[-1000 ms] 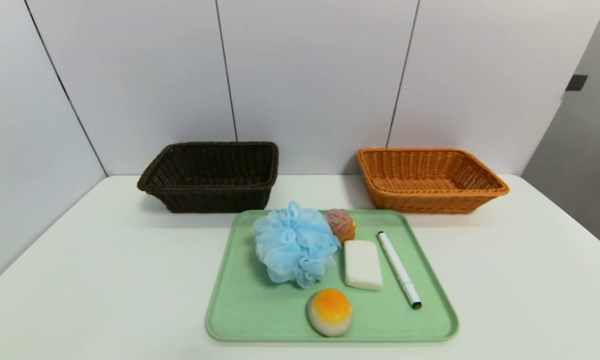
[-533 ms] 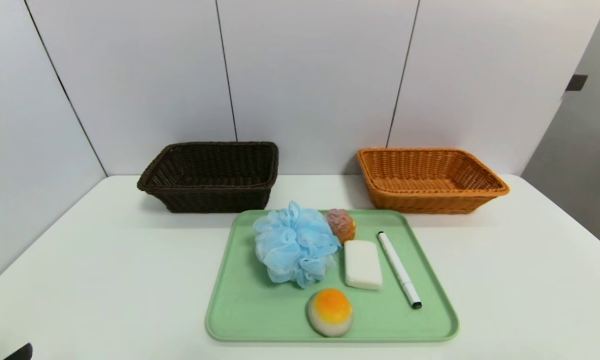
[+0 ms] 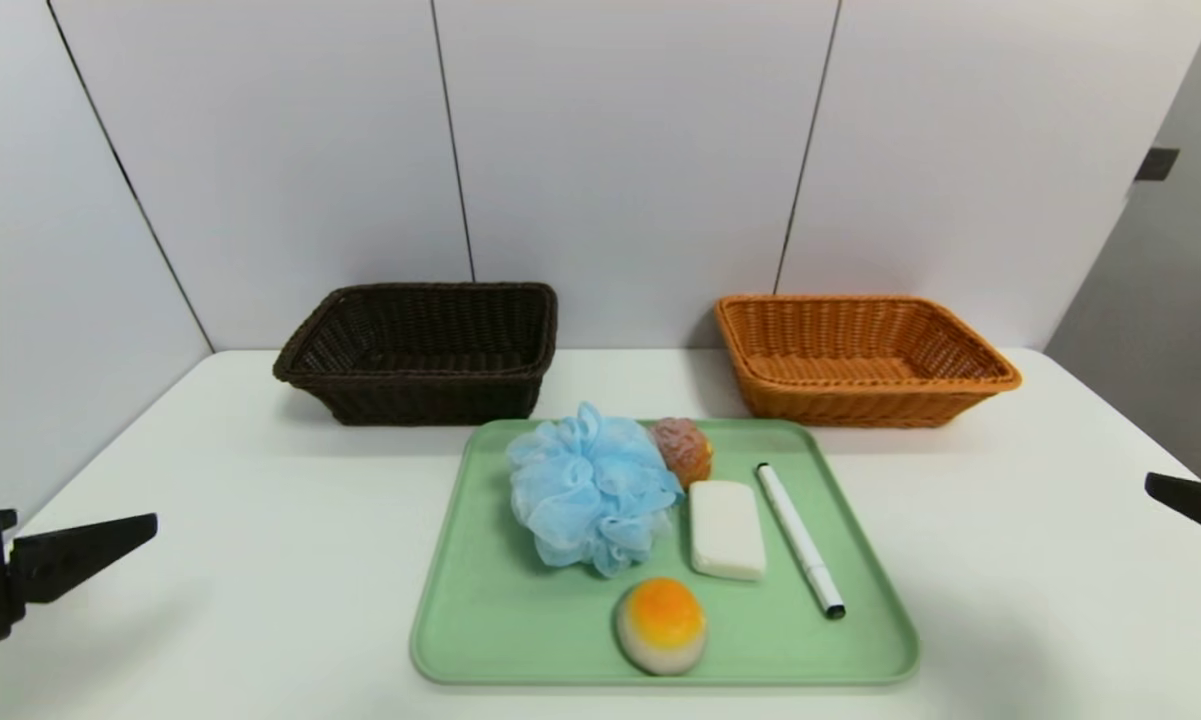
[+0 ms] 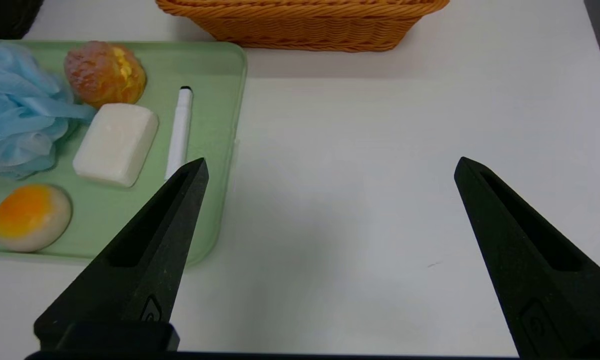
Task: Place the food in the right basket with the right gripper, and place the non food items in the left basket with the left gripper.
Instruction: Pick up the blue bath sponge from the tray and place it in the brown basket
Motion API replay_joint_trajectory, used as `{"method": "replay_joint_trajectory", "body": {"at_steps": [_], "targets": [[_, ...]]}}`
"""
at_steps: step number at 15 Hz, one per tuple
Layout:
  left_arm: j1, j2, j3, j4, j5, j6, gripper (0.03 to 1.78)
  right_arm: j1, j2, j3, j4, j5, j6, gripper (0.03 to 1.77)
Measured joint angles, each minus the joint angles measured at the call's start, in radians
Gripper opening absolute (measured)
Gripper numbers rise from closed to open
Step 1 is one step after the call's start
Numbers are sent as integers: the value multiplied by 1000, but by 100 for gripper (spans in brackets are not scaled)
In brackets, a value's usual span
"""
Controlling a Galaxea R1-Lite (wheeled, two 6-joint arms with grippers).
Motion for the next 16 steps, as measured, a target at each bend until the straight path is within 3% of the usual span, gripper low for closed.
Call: {"method": "replay_joint_trajectory", "body": {"at_steps": [5, 8, 12, 16], "targets": [[-22, 142, -249, 195, -103, -17, 169, -18, 193, -147, 9, 29, -5, 170], [-115, 183, -343, 288, -116, -54, 169, -19, 277, -237, 51, 131, -2, 170], [-273, 233, -402, 303, -117, -104, 169, -1, 331, -333, 149, 337, -9, 170], [-421, 296, -451, 303, -117, -131, 169, 57, 333, -356, 187, 396, -11, 170]]}}
